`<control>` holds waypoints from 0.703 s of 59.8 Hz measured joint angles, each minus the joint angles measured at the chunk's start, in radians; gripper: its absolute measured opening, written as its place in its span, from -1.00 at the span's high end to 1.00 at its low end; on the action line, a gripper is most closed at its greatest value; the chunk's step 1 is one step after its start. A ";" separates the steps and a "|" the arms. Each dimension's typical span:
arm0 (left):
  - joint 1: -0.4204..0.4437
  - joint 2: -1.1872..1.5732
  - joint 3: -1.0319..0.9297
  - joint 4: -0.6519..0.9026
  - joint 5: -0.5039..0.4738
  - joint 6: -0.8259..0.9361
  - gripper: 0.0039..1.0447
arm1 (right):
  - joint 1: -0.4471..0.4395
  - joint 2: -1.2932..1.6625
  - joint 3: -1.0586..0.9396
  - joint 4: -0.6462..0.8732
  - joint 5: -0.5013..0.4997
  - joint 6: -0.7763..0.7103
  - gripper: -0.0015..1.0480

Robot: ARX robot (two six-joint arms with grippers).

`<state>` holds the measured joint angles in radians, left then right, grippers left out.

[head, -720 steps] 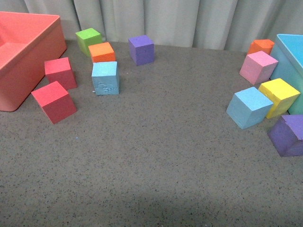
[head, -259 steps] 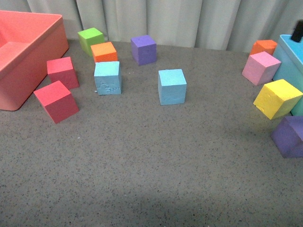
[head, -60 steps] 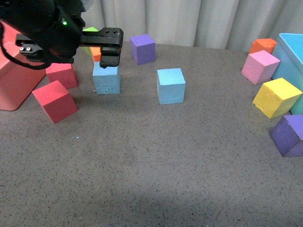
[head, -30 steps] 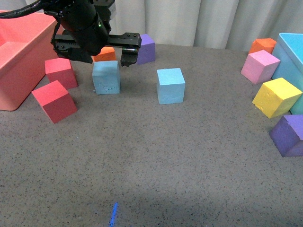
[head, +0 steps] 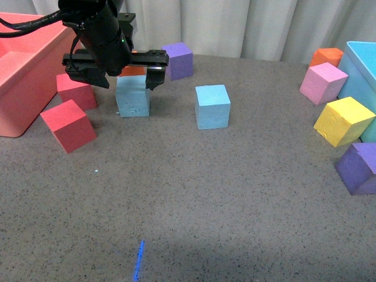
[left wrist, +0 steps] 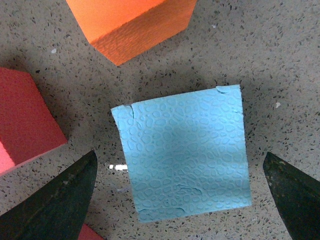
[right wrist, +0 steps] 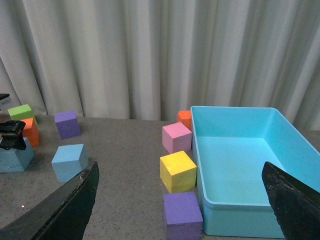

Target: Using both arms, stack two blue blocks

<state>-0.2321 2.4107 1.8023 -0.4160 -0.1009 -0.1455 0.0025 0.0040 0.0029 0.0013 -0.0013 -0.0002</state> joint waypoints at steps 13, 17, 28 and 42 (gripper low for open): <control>-0.006 0.082 0.073 -0.043 0.020 -0.052 -0.88 | 0.000 0.000 0.000 0.000 0.000 0.000 -0.81; -0.007 0.102 0.108 -0.051 0.021 -0.071 -0.45 | 0.000 0.000 0.000 0.000 0.000 0.000 -0.81; -0.010 0.102 0.117 -0.076 0.001 -0.077 -0.02 | 0.000 0.000 0.000 0.000 0.000 0.000 -0.81; -0.021 0.066 0.076 -0.088 0.002 -0.099 0.10 | 0.000 0.000 0.000 0.000 0.000 0.000 -0.81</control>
<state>-0.2535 2.4767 1.8786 -0.5037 -0.0990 -0.2447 0.0025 0.0040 0.0029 0.0013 -0.0013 -0.0002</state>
